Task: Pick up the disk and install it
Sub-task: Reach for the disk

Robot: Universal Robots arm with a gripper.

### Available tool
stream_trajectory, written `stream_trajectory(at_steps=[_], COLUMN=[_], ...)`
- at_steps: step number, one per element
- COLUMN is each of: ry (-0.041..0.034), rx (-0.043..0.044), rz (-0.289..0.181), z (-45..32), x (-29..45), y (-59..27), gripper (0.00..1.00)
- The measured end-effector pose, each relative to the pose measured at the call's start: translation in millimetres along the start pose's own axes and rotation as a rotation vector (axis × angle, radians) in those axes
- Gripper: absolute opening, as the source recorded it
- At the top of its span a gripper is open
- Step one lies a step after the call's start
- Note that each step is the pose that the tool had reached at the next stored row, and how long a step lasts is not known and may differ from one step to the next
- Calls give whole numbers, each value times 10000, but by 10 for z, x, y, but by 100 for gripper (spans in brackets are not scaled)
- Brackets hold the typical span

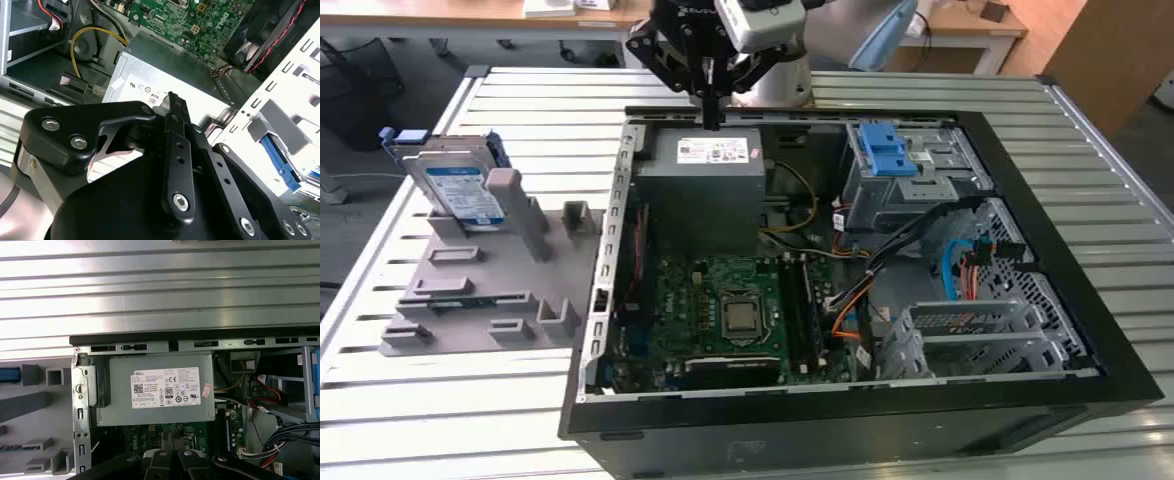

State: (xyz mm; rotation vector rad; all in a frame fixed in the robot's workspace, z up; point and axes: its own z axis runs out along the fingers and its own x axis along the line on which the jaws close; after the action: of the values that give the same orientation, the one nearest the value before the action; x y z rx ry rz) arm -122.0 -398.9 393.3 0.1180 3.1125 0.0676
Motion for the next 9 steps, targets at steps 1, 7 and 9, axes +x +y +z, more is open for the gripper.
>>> stream_trajectory(at_steps=[1,7,9], ry=[0,-1,0], rx=[-1,0,0], rz=[0,1,1], z=[0,0,0], x=[0,8,13], y=[0,0,-1], gripper=[11,11,11])
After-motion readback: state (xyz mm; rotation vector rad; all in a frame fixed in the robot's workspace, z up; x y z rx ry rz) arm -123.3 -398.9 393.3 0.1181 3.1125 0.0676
